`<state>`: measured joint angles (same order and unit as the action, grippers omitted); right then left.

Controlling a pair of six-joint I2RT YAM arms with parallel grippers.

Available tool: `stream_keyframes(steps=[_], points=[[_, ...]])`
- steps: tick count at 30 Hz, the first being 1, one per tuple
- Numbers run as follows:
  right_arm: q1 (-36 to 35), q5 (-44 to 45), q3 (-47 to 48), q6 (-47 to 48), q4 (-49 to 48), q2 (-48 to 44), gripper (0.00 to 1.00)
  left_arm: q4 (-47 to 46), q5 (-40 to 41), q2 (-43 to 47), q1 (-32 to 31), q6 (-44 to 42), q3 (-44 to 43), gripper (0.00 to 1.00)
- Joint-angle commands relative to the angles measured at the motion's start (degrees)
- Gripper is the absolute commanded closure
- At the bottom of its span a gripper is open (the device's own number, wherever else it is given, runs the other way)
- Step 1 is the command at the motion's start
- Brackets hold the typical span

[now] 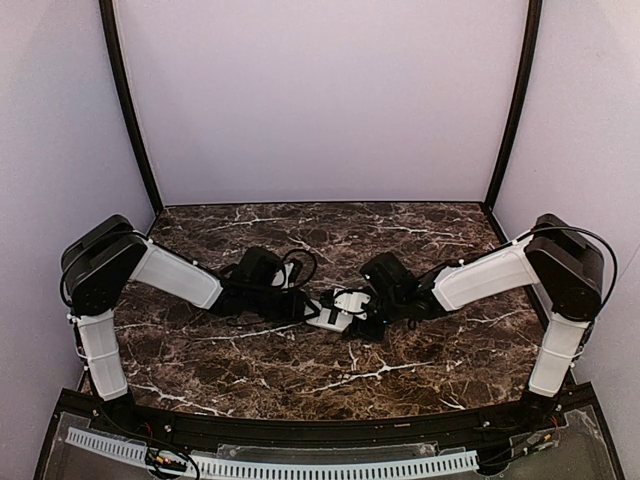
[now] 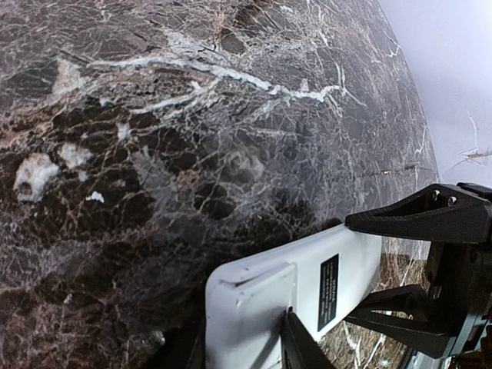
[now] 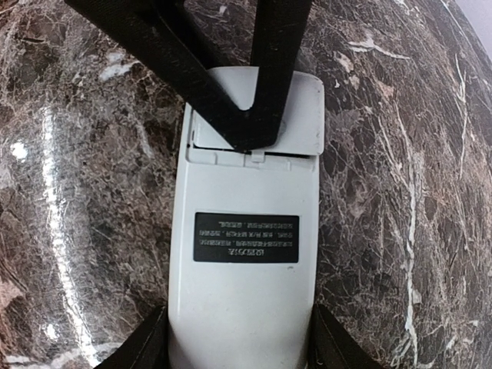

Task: Load the batteries into the remote control
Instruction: Press the battery cover on the remote control.

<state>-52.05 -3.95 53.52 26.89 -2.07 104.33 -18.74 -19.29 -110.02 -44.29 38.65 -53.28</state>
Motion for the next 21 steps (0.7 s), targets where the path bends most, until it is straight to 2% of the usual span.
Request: stream_keyframes(steps=[1, 7, 16, 21], points=[[-0.7, -2.6, -1.1, 0.7, -6.2, -0.7, 0.96, 8.2, -4.5, -5.5, -3.3, -0.5, 1.0, 0.68], [-0.6, -2.0, -2.1, 0.9, -6.7, -0.9, 0.96, 9.6, -3.8, -5.4, -3.3, 0.0, 0.4, 0.61], [-0.7, -2.3, -2.7, 0.8, -5.8, 0.1, 0.96, 9.1, -2.6, -3.7, -2.6, 0.6, 1.0, 0.59], [-0.7, -2.6, -3.3, 0.4, -5.9, -0.1, 0.96, 8.4, -1.9, -2.1, -1.9, -0.3, 1.4, 0.53]])
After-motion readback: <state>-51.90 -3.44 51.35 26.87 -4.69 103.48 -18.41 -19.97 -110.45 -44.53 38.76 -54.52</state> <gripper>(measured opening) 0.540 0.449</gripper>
